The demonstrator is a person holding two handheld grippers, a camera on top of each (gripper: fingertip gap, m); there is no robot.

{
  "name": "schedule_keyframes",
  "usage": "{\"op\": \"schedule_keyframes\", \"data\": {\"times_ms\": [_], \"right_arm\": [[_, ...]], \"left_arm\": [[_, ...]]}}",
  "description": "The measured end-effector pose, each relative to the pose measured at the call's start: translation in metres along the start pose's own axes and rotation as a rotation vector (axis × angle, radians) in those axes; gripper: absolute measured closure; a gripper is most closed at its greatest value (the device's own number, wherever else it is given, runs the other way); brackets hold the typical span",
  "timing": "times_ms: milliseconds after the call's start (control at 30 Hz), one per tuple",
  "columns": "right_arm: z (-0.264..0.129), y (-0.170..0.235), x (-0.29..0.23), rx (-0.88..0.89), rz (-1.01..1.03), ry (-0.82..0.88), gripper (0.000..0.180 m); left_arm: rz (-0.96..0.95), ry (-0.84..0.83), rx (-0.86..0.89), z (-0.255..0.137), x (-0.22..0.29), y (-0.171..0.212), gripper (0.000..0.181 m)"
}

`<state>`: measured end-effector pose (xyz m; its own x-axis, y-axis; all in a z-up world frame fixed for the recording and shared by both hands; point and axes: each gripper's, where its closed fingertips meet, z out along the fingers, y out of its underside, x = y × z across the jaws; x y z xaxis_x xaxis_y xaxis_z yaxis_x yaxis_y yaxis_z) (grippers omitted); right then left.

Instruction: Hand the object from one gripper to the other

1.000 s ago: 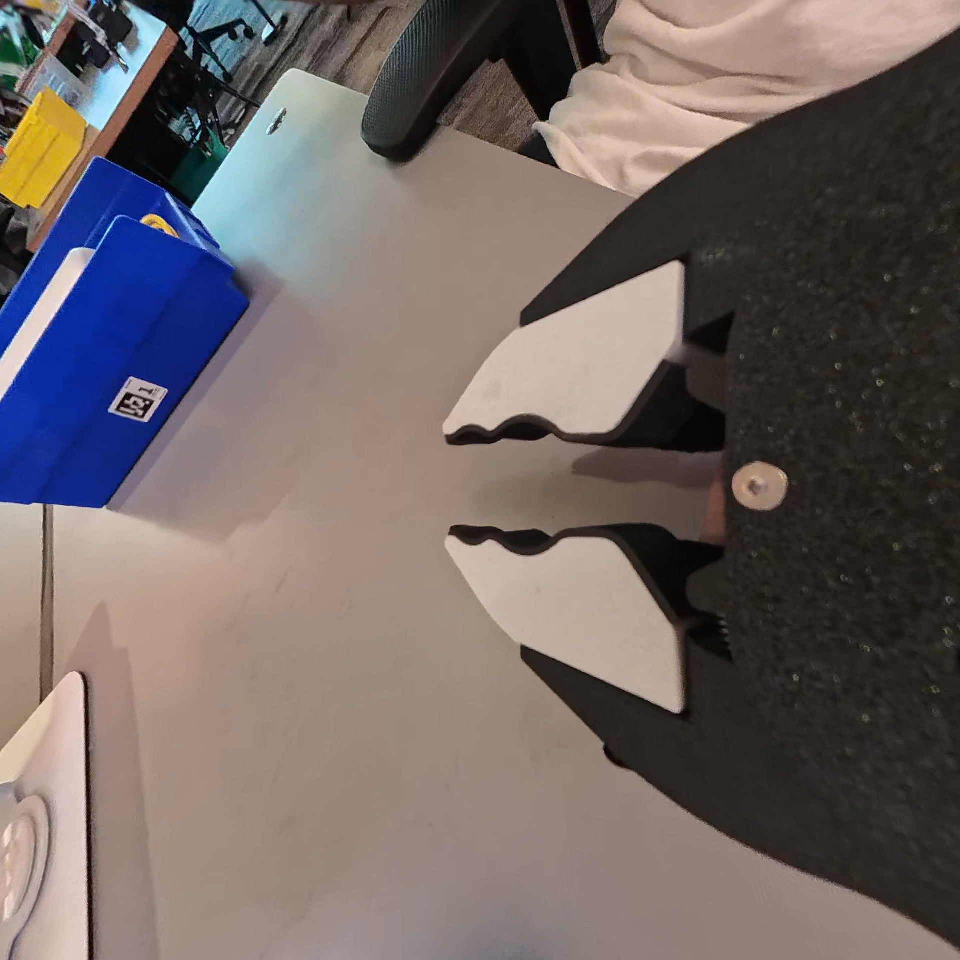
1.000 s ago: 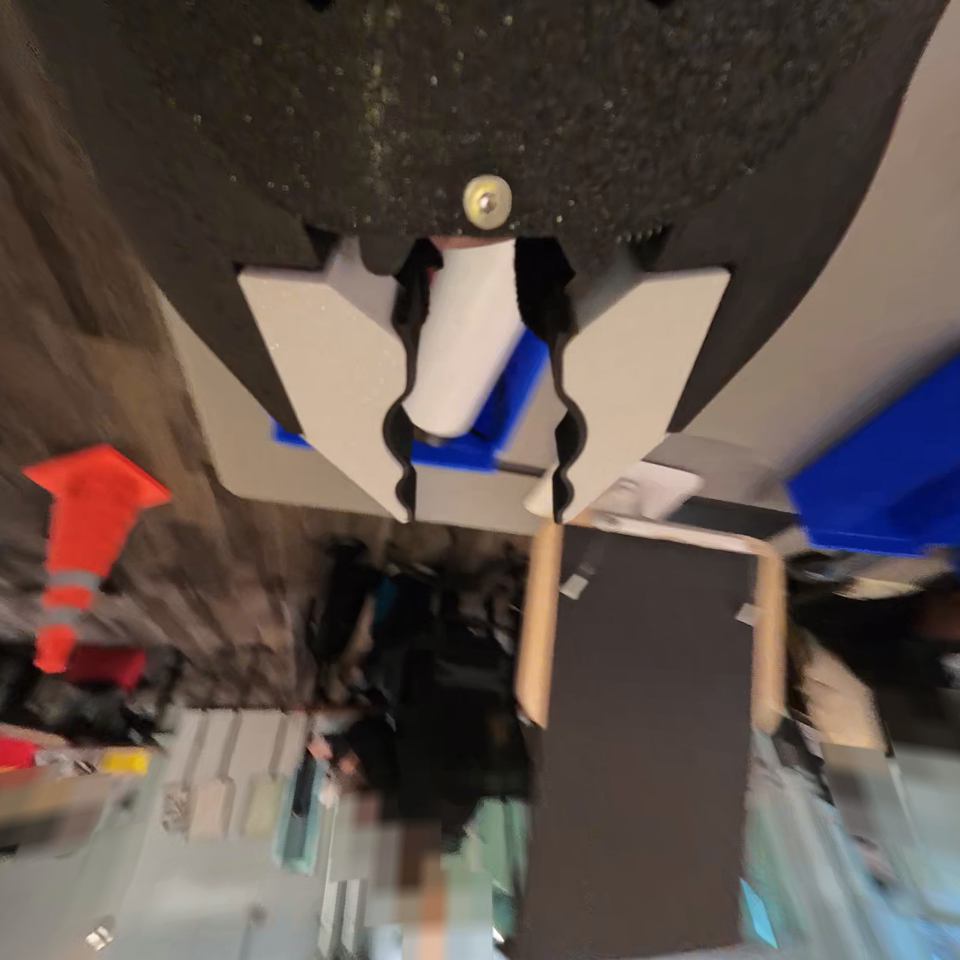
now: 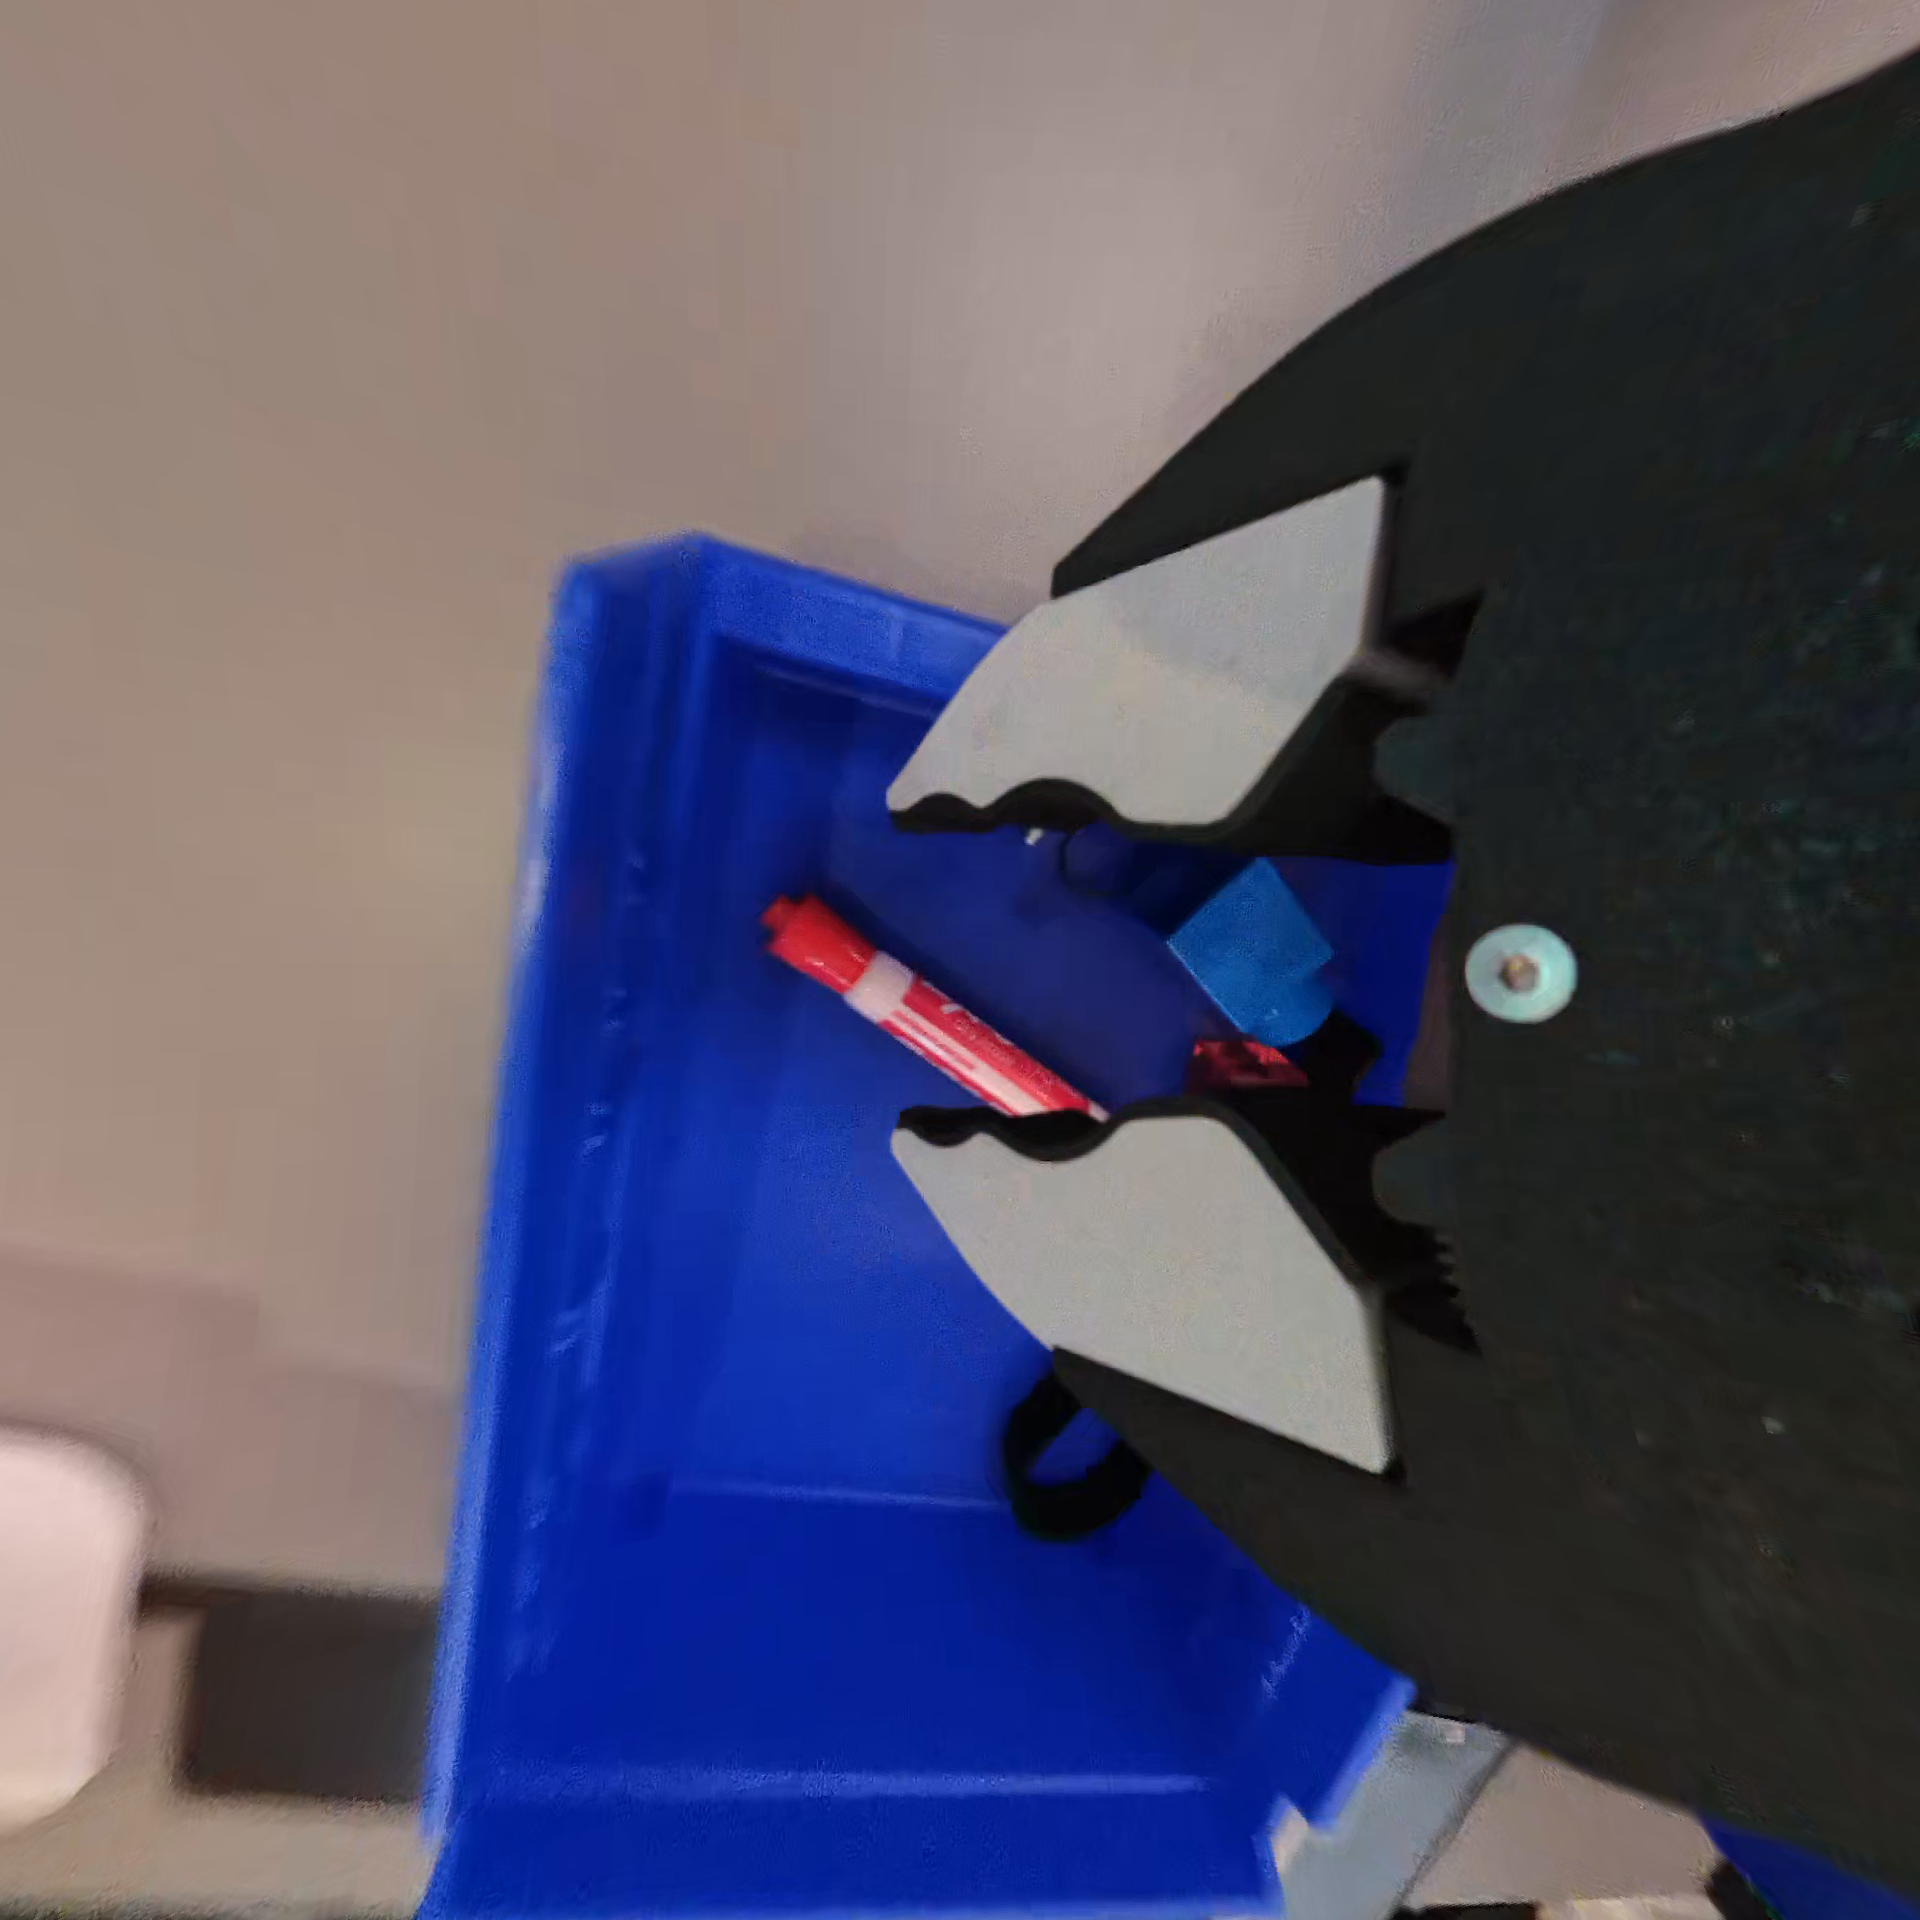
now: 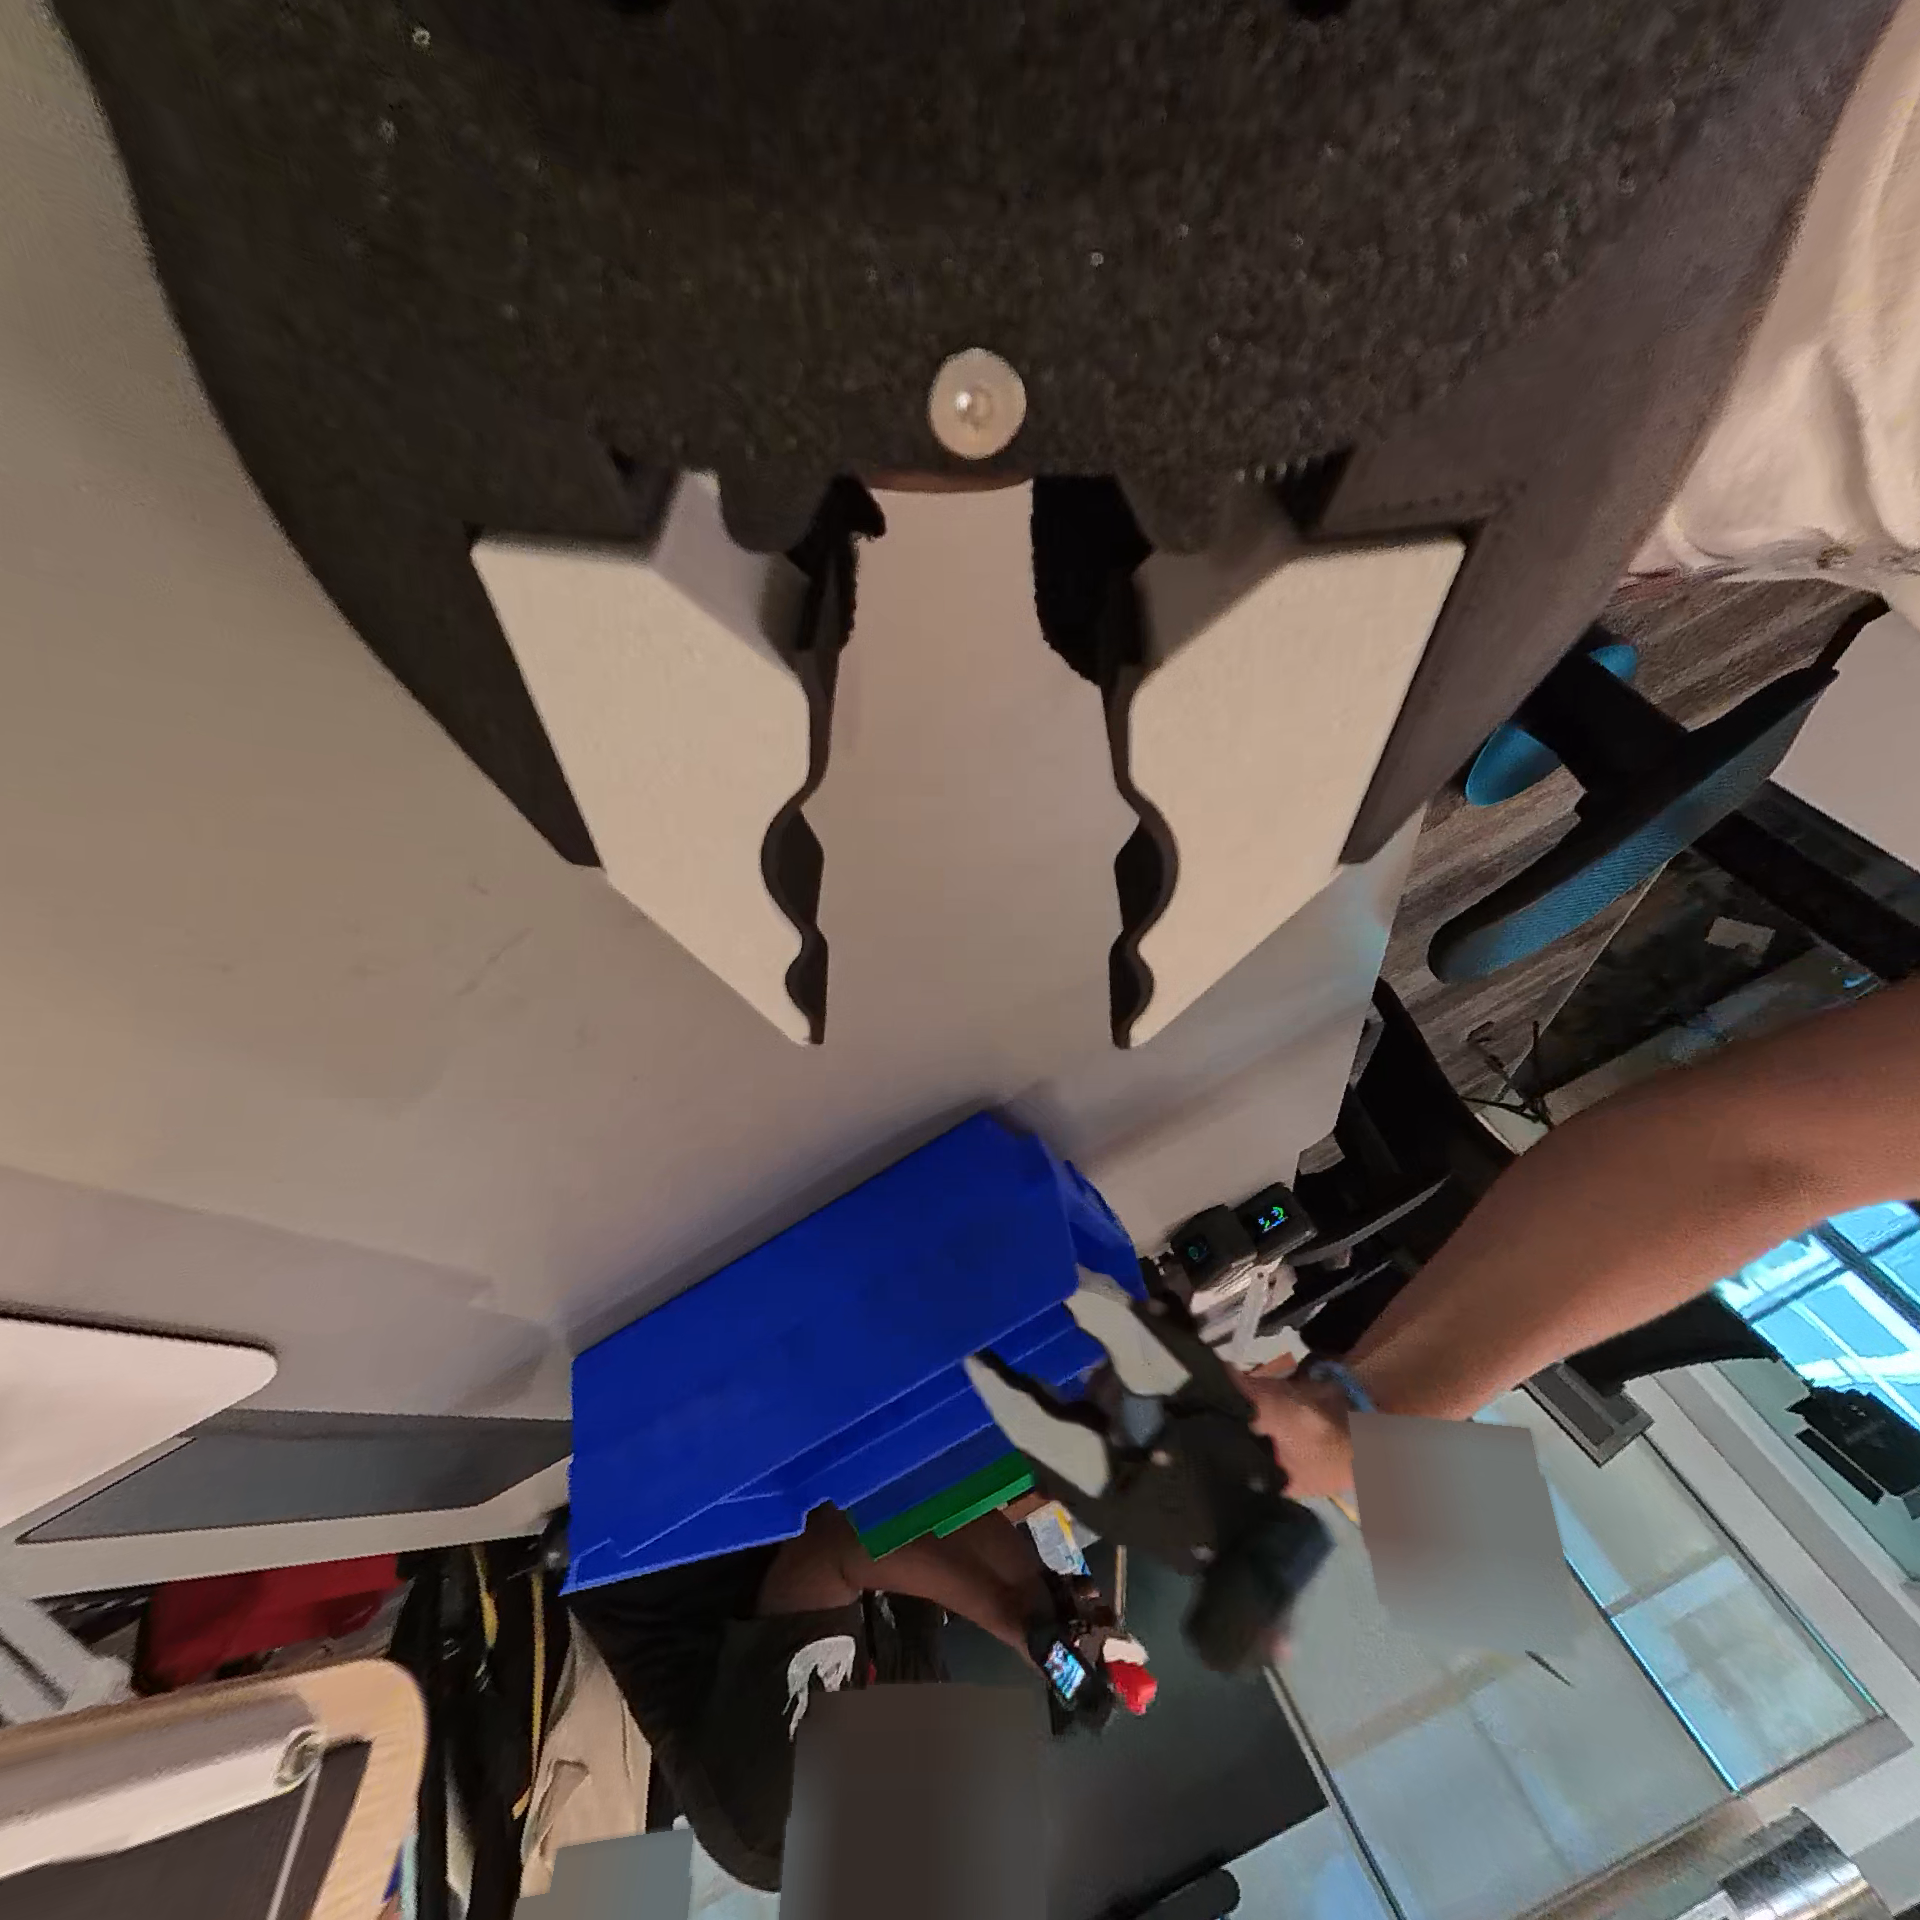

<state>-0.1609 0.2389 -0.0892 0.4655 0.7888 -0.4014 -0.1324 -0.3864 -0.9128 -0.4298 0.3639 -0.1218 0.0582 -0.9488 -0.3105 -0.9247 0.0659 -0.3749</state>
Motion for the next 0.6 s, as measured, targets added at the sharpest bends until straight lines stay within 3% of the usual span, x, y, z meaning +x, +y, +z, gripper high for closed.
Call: {"op": "schedule_keyframes", "data": {"times_ms": [200,367,500,600], "right_arm": [[0.005,-0.003,-0.027,0.015,0.001,-0.098,0.125],[0.005,0.001,-0.028,-0.007,0.014,-0.120,0.125],[0.005,0.001,-0.027,-0.005,0.040,-0.124,0.125],[0.008,0.004,-0.025,-0.018,0.040,-0.119,0.125]], "left_arm": [[0.104,0.092,-0.231,0.051,-0.006,0.021,0.127],[0.121,0.196,-0.264,0.064,0.002,0.026,0.158],[0.146,0.014,-0.288,0.055,-0.021,0.030,0.162],[0.120,-0.170,-0.227,0.025,-0.039,0.016,0.162]]}}
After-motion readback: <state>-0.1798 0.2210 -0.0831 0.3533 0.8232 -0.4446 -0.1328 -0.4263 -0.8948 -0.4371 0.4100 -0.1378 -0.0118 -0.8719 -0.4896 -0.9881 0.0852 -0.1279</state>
